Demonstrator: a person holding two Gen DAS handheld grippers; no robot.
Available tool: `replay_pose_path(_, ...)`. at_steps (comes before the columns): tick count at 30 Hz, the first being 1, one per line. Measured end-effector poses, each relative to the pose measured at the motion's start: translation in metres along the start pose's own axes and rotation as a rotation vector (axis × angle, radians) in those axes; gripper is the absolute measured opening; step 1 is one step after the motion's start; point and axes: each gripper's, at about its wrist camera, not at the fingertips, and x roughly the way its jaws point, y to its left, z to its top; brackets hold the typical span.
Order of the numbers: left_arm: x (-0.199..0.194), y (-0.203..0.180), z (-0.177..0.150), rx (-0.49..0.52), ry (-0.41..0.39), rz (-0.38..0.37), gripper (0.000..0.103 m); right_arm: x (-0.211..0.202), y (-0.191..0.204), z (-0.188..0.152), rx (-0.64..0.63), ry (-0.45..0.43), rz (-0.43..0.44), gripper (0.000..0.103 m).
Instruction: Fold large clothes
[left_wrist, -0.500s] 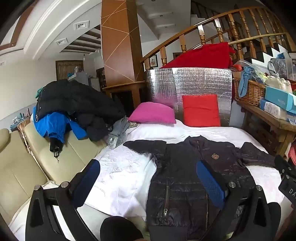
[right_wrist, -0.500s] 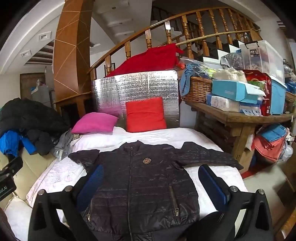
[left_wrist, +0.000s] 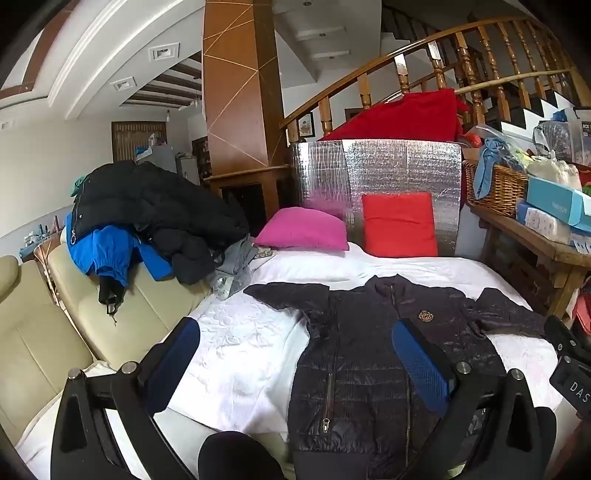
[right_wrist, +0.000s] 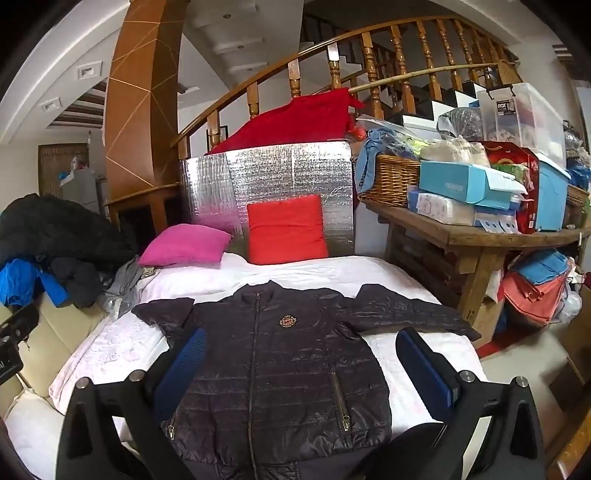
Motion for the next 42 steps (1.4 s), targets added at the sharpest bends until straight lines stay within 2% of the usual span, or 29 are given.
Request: replay_pose_path(42,0.0040,0.0003,-0.0034,0.006,0.011,0.000,0.103,0.0020,0.0081,-0.0072,-0.018,0.030,0.015,0.103)
